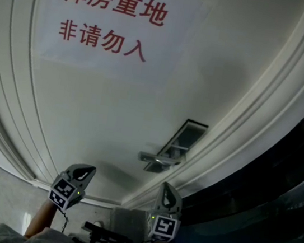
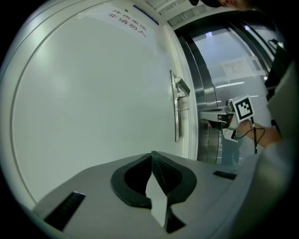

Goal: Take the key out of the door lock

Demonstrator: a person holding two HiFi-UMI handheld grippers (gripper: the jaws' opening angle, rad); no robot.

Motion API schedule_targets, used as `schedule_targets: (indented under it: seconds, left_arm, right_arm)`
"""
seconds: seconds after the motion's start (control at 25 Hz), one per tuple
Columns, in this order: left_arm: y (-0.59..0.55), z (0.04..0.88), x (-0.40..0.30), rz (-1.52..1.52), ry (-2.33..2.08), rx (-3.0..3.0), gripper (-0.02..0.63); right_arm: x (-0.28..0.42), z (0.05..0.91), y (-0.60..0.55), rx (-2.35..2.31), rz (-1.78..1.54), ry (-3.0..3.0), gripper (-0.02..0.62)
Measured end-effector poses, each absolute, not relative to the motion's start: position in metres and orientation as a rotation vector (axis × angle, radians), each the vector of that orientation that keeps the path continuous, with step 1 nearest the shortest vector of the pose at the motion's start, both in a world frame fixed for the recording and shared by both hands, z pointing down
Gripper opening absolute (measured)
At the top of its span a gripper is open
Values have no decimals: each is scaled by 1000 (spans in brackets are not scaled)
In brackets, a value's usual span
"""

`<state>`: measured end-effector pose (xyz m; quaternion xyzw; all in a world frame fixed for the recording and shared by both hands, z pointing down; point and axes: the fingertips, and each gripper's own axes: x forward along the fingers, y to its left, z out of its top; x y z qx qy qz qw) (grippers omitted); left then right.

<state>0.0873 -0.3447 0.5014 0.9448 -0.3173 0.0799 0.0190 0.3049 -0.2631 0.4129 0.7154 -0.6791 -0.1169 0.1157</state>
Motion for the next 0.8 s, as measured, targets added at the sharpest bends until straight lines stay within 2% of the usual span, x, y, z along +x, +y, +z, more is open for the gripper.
schedule_targets:
  seconds: [0.28,0.36,0.56,0.8]
  left_arm:
    - [-350,506,85,258,-1005,2920,5]
    - [-352,506,83,257,-1015,2915,5]
    - [-356,507,78,259,-1039,2898,5]
    - [-355,510,75,261,-1050,2887,5]
  right_arm:
    - [304,409,-274,1973,-566,-1773,16]
    - [303,410,-279,1936,-612,-1736,89]
    - [303,410,-288,1857,-725,-1630,123]
    - [300,399,-296,1749,-827,-1492,123]
